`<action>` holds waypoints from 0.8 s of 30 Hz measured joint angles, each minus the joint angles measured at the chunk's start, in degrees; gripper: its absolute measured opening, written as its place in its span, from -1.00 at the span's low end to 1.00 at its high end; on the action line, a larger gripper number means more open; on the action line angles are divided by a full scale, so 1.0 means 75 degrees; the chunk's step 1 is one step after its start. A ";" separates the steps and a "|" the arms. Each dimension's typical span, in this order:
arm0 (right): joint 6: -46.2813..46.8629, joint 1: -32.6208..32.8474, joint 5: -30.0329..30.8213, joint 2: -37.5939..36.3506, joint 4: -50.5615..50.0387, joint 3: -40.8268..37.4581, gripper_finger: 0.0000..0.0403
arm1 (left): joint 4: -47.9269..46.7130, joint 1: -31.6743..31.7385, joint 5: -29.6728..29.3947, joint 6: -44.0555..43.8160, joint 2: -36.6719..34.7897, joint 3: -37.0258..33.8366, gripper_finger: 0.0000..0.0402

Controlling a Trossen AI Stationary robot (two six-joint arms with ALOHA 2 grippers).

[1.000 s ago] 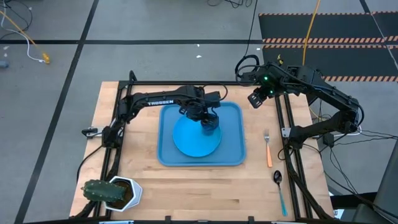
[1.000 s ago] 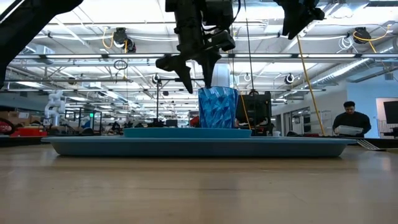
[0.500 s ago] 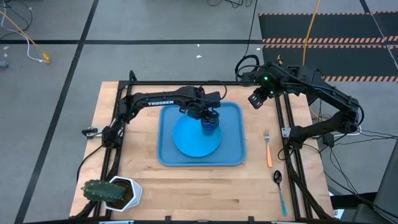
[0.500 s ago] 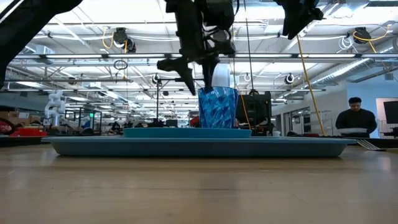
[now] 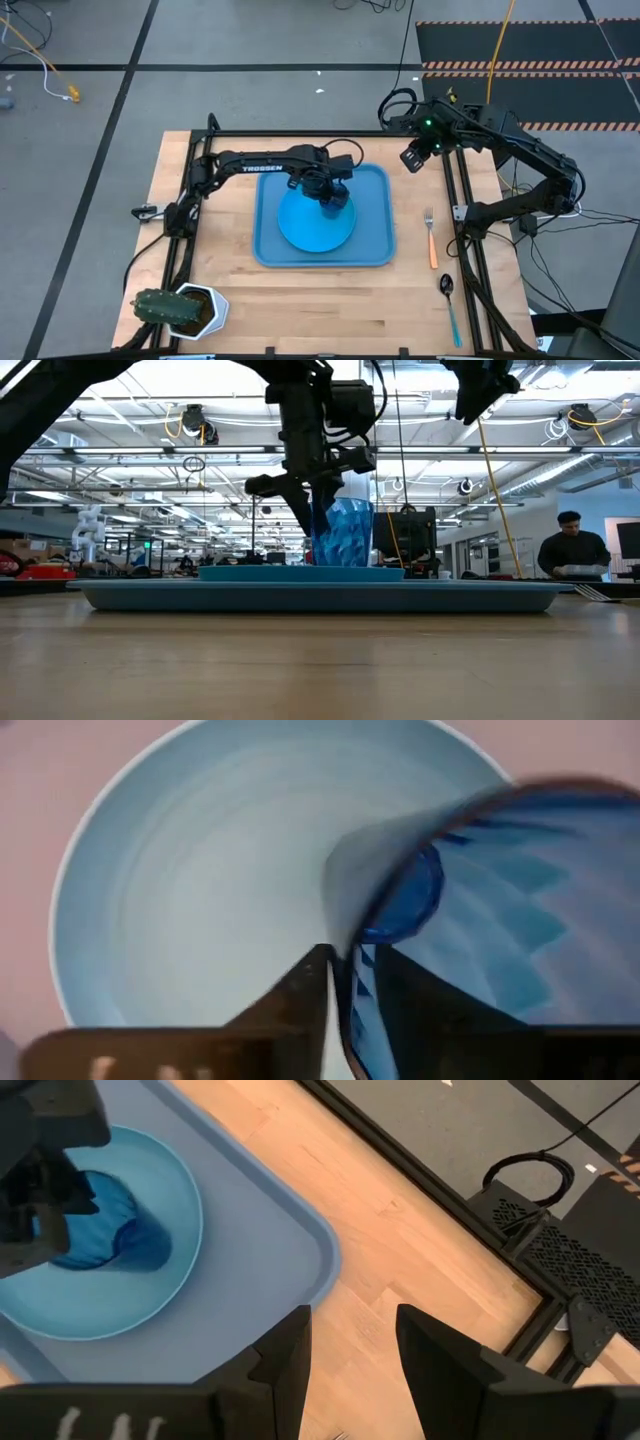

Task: Pick and place plate/cup/fork/spoon on tray
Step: Put the blue glass on the blue serving tray to the top left of the blue plate

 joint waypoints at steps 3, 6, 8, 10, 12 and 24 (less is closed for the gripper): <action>0.0000 -0.0102 0.0002 0.0000 0.0000 0.0000 -0.30 | -0.0007 0.0006 0.0238 0.0272 0.0000 0.0000 -0.90; -0.0028 -0.0201 0.0000 0.0000 0.0002 0.0000 -0.30 | -0.0049 -0.0003 0.0523 0.0482 -0.0028 0.0000 -0.93; -0.0055 -0.0262 -0.0001 0.0000 0.0007 0.0000 -0.30 | -0.0174 -0.0028 0.0595 0.0621 -0.0077 0.0000 -0.93; -0.0055 -0.0325 0.0002 0.0000 0.0036 0.0000 -0.30 | -0.0341 -0.0028 0.0600 0.0756 -0.0162 0.0003 -0.95; -0.0052 -0.0377 0.0002 0.0000 0.0061 0.0000 -0.30 | -0.0666 0.0022 0.0549 0.0975 -0.0274 0.0000 -0.96; 0.0006 -0.0520 0.0023 0.0000 0.0181 0.0000 -0.30 | -0.2387 0.1148 -0.0663 0.2142 -0.1527 0.0006 -0.96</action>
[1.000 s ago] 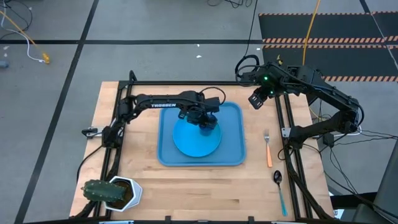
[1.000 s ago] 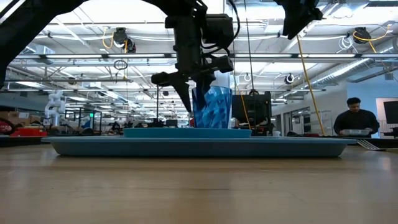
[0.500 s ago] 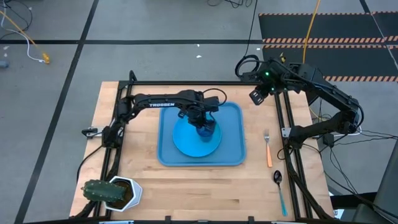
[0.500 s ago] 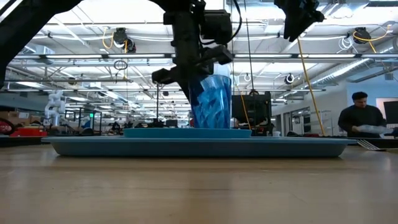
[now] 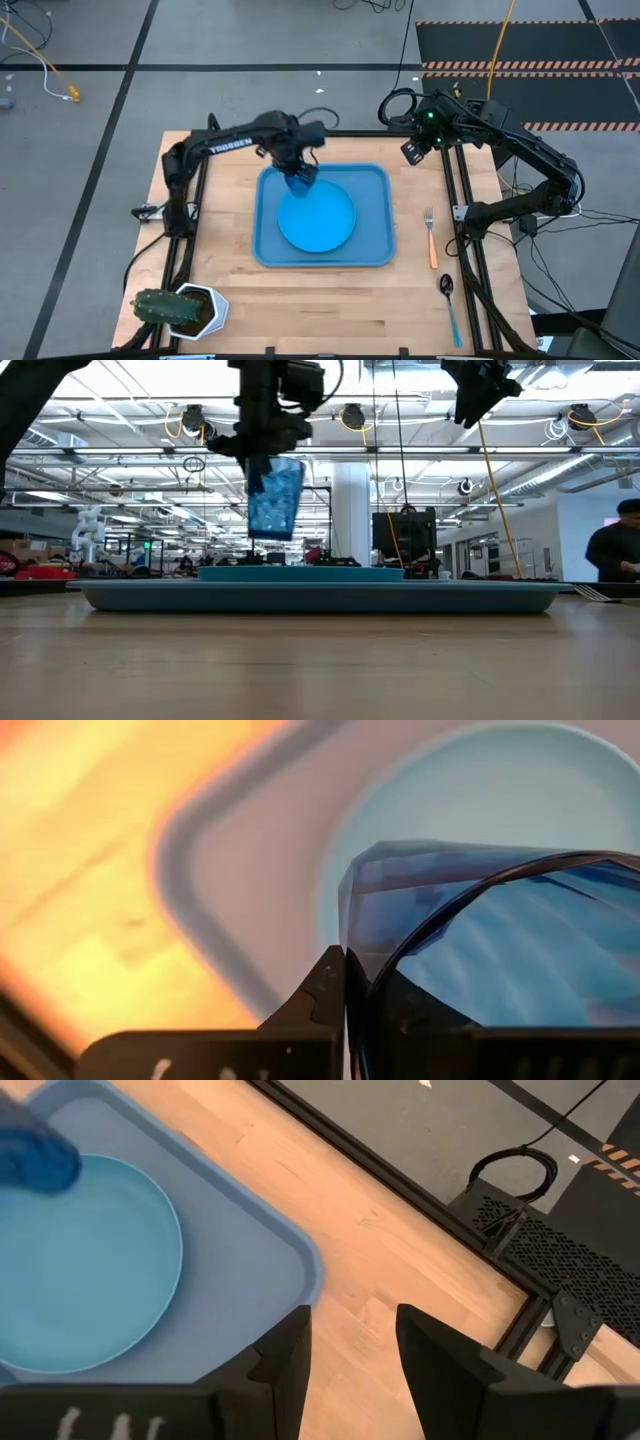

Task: Pick and place plate/cup/fork/spoon on tray
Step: Put the blue glass on the blue serving tray to the top left of the blue plate

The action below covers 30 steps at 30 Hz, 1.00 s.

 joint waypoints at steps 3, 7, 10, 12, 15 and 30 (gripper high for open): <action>0.0007 0.0002 0.0000 0.0000 0.0000 0.0000 -0.30 | -0.0361 0.0413 -0.0029 0.0618 -0.0198 0.0003 -0.96; 0.0070 0.0003 -0.0009 0.0000 -0.0006 0.0000 -0.30 | -0.0440 0.0917 0.0057 0.1669 -0.0440 0.0003 -0.96; 0.0228 0.0003 -0.0014 0.0000 -0.0077 0.0000 -0.30 | -0.0423 0.1279 0.0087 0.2046 -0.0483 -0.0050 -0.96; 0.0364 0.0003 -0.0017 0.0000 -0.0167 0.0000 -0.30 | -0.0444 0.1484 0.0082 0.2302 -0.0454 -0.0168 -0.95; 0.0431 0.0003 -0.0017 0.0000 -0.0278 0.0000 -0.30 | -0.0348 0.1640 0.0206 0.2678 -0.0462 -0.0492 -0.95; 0.0664 0.0003 0.0006 -0.0047 -0.0410 0.0000 -0.30 | 0.0936 0.1901 0.0173 0.3071 -0.0580 -0.2275 -0.96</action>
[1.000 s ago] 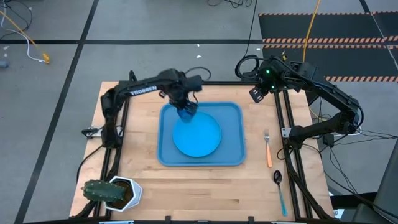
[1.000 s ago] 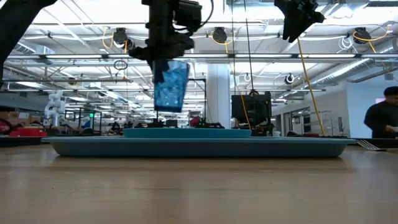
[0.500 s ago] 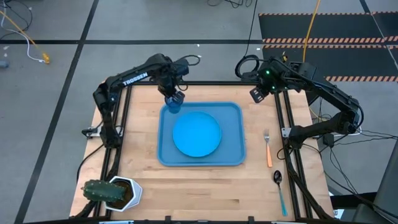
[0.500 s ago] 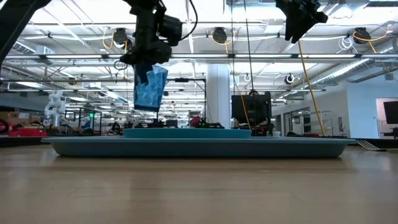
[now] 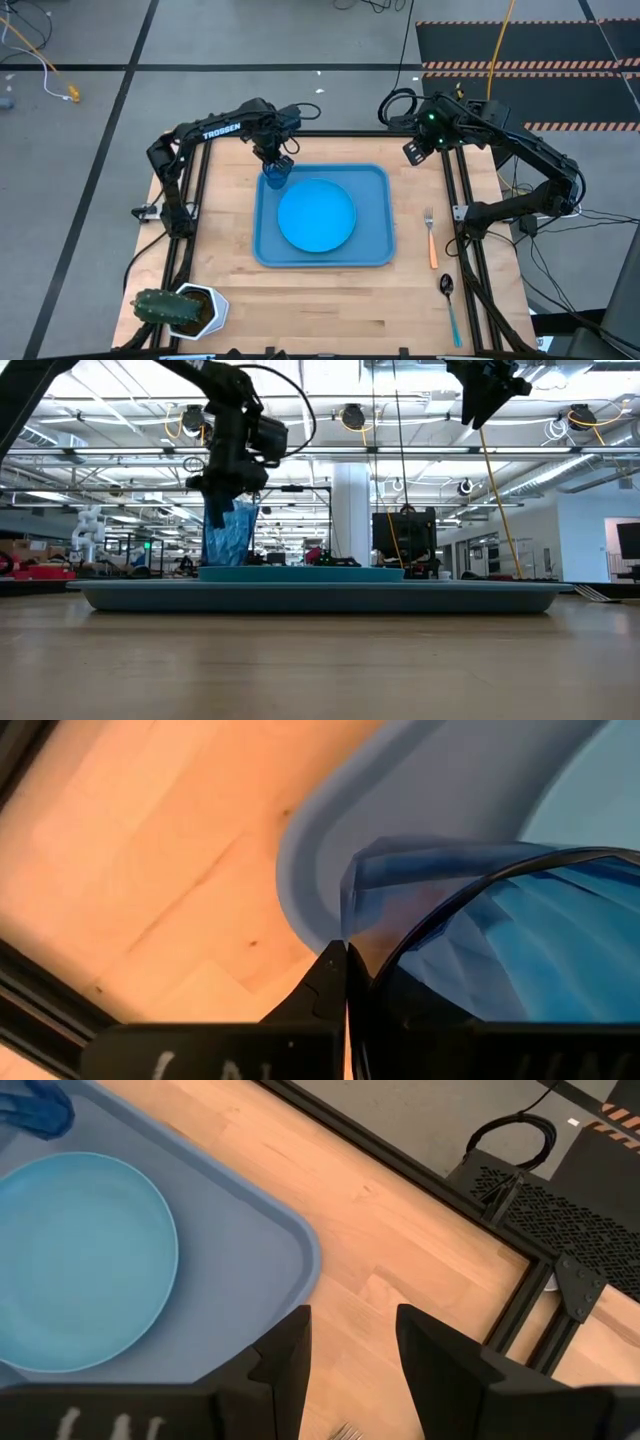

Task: Pick and place plate/cup/fork/spoon on tray
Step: Put the blue glass on the blue serving tray to the top left of the blue plate

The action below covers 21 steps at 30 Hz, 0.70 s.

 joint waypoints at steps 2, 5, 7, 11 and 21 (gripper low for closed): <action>0.0000 0.0000 0.0000 0.0000 0.0002 0.0000 -0.30 | 0.0103 0.0010 0.0001 -0.0002 -0.0003 -0.0218 -0.94; 0.0000 0.0000 0.0000 0.0000 0.0001 0.0000 -0.30 | 0.0355 0.0022 0.0008 0.0004 0.0000 -0.0526 -0.88; 0.0020 0.0000 0.0003 0.0000 0.0002 0.0000 -0.30 | 0.0503 0.0022 0.0034 -0.0005 -0.0001 -0.0709 -0.87; 0.0129 0.0000 0.0003 0.0000 0.0002 0.0000 -0.30 | 0.0768 0.0010 0.0086 -0.0127 0.0000 -0.0833 -0.92; 0.0340 0.0000 0.0003 0.0000 0.0004 0.0000 -0.30 | 0.0943 -0.0012 0.0282 -0.0276 0.0000 -0.0838 -0.67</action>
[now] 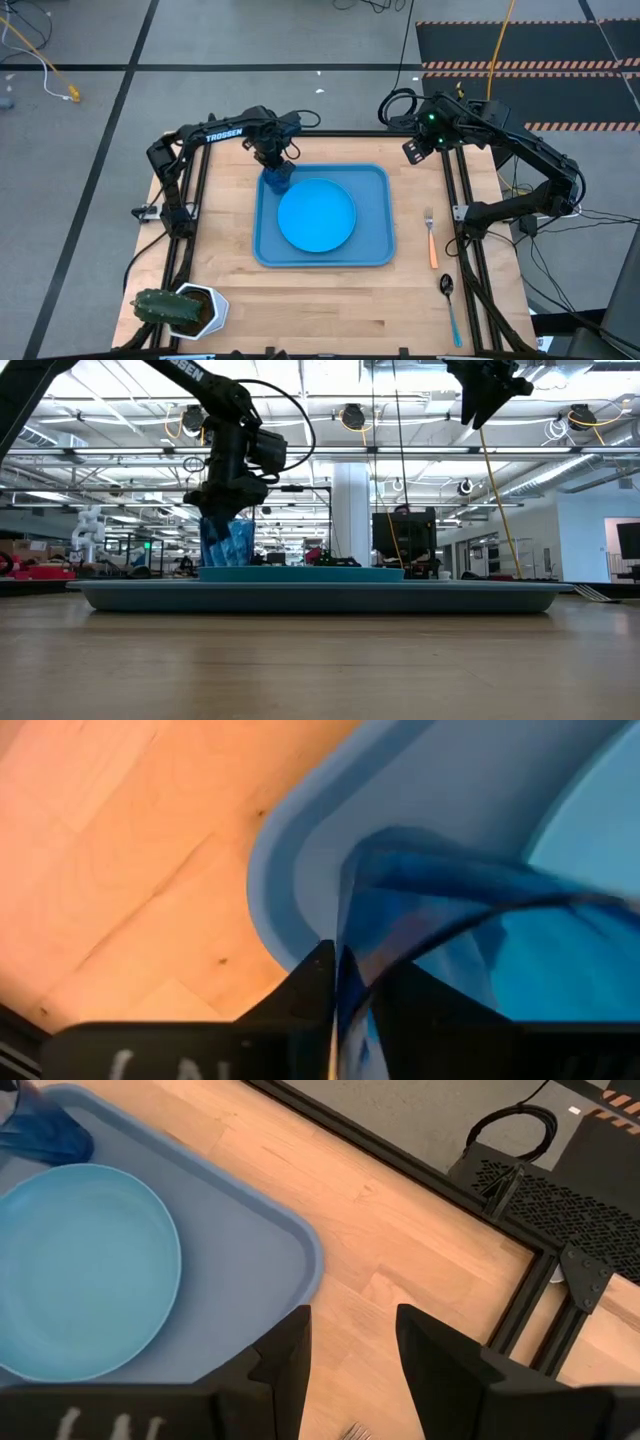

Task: Pick and place plate/cup/fork/spoon on tray
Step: Put the blue glass on the blue serving tray to the top left of the blue plate, then put the orange fork on the blue serving tray to the right of the blue plate

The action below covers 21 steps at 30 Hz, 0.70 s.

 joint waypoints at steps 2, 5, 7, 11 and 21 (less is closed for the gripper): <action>0.0004 0.0000 -0.0003 0.0000 -0.0002 0.0000 -0.30 | -0.0008 0.0022 0.0000 -0.0046 0.0000 0.0000 -0.57; 0.0009 0.0000 -0.0015 0.0000 -0.0002 0.0000 -0.30 | -0.0058 0.0065 0.0000 -0.0050 0.0000 0.0000 -0.44; 0.0010 0.0000 -0.0017 0.0000 -0.0002 0.0000 -0.30 | -0.0067 0.0070 -0.0005 -0.0052 0.0000 0.0000 -0.37; 0.0010 0.0000 -0.0023 0.0000 -0.0002 0.0000 -0.30 | -0.0131 0.0061 -0.0036 -0.0079 -0.0107 0.0000 -0.27; 0.0007 0.0000 -0.0030 0.0000 -0.0002 0.0000 -0.30 | -0.0129 0.0050 -0.0070 -0.0634 -0.1567 0.0003 -0.26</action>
